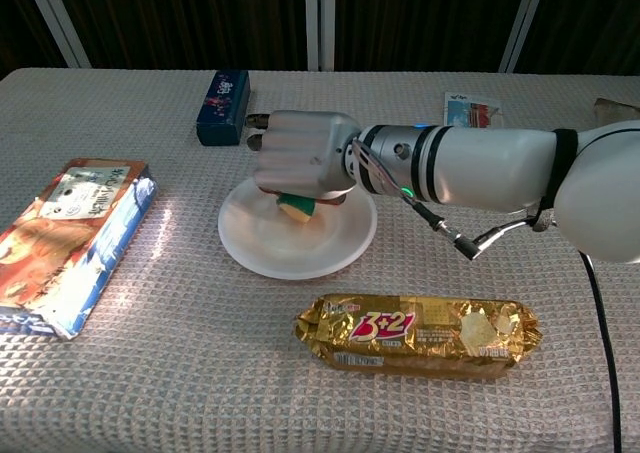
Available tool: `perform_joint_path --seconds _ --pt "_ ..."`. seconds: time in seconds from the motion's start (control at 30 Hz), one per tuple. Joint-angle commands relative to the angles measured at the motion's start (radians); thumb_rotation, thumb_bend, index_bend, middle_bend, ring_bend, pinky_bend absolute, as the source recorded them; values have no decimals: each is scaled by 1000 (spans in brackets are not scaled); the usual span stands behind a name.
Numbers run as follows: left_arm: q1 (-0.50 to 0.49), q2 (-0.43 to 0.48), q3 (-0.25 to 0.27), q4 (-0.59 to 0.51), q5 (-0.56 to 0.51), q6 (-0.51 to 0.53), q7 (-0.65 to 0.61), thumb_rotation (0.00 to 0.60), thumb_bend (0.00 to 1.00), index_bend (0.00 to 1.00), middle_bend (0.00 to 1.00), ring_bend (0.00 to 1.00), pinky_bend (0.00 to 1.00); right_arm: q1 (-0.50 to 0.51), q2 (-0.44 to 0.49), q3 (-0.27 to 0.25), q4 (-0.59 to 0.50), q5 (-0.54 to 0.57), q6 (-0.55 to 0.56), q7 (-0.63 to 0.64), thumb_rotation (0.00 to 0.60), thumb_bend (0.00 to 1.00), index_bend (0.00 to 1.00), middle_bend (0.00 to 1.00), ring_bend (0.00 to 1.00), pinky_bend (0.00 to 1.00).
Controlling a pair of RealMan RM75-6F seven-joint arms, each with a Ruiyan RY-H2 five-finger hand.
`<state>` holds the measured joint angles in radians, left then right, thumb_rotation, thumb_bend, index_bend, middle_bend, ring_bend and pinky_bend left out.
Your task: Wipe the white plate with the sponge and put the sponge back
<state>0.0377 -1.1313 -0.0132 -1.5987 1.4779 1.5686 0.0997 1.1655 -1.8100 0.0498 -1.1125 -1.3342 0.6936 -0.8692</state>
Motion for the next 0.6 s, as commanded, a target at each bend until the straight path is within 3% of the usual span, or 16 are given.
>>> perform_joint_path --seconds 0.03,0.4,0.6 --pt "1 1 0 -1 -2 -2 0 600 0 220 119 85 117 -3 -34 -11 45 -2 -16 12 600 358 575 379 138 0" --pt "5 4 -1 -5 1 6 2 600 0 220 119 85 116 -16 -6 19 41 -32 35 79 600 358 574 378 138 0" --pt "5 5 -2 -11 2 6 10 600 0 220 119 85 116 0 -63 1 126 -33 -22 66 600 358 575 376 138 0"
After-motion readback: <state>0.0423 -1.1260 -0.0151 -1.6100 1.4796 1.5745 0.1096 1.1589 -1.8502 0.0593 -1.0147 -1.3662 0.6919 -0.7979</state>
